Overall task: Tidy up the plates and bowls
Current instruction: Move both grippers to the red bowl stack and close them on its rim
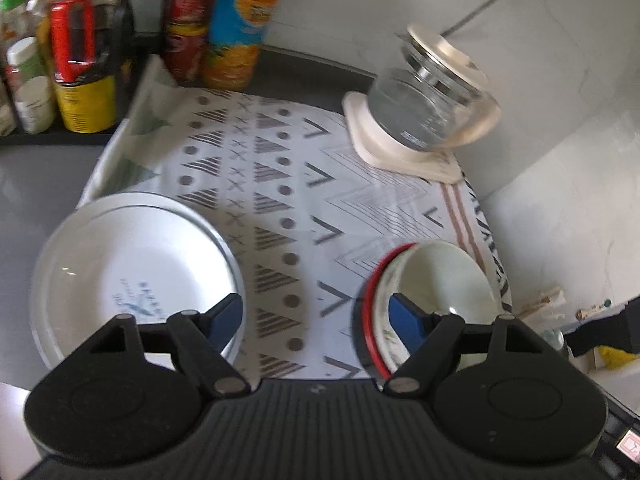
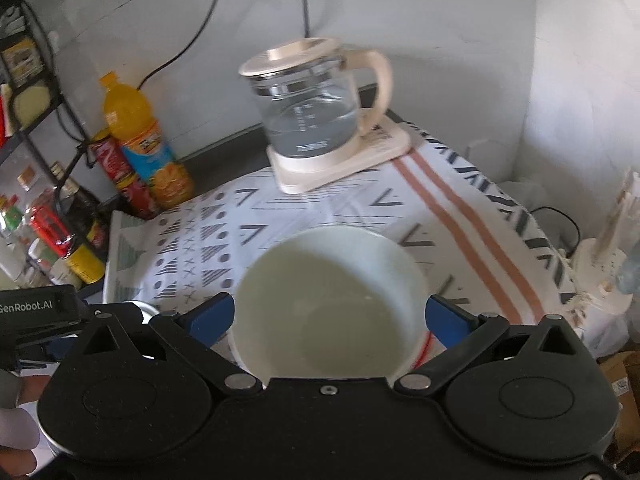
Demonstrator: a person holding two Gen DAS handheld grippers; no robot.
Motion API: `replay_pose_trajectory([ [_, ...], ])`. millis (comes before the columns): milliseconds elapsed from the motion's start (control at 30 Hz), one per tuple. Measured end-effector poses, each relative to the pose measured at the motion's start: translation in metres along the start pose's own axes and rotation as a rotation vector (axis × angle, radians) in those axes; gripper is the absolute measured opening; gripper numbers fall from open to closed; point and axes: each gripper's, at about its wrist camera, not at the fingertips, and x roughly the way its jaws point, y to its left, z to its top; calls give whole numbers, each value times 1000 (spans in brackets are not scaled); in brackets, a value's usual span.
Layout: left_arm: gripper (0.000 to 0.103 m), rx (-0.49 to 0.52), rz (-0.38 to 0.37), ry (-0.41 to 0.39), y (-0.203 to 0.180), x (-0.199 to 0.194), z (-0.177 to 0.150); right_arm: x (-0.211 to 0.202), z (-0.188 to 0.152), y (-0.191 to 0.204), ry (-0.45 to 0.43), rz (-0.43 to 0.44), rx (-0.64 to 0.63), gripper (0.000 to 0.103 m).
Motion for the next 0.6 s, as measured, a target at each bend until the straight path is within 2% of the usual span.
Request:
replay_pose_trajectory([
  [267, 78, 47, -15, 34, -32, 20, -2, 6, -4, -31, 18, -17, 45, 103],
  [600, 78, 61, -16, 98, -48, 57, -6, 30, -6, -58, 81, -25, 87, 102],
])
